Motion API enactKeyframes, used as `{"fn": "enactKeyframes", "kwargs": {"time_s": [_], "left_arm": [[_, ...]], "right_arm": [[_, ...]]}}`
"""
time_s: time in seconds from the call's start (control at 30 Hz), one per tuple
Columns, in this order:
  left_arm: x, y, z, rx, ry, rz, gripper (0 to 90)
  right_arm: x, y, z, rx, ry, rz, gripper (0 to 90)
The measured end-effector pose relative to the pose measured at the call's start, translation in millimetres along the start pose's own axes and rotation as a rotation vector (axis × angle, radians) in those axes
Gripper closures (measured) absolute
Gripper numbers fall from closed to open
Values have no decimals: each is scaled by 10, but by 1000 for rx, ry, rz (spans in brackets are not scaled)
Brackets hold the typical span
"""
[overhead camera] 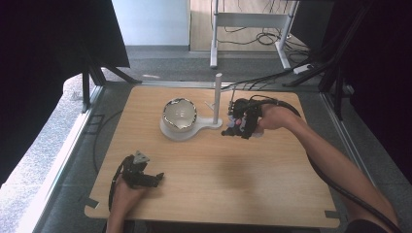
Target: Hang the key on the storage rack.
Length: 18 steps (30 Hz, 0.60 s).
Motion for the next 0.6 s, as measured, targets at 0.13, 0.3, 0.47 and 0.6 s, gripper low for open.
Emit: {"fn": "enactKeyframes", "kwargs": {"time_s": [0.13, 0.3, 0.47, 0.6], "left_arm": [[0, 0, 0, 0, 0, 0, 0], [1, 0, 3, -4, 0, 1, 0], [2, 0, 3, -3, 2, 2, 0], [2, 0, 3, -3, 1, 2, 0]], "right_arm": [[-96, -38, 99, 30, -12, 3, 292], [-246, -76, 247, 64, -29, 7, 292], [-324, -79, 335, 81, -36, 18, 292], [-393, -73, 412, 92, -39, 25, 293]]}}
Point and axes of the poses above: each handheld gripper's, and its own axes: x roughly forward along the jaws, y roughly out of its top, z roughly to its right, the point moved 6 cm from there along x, roughly forward along the jaws, and after that the axes turned 1 degree about x, right-handed, at the moved point
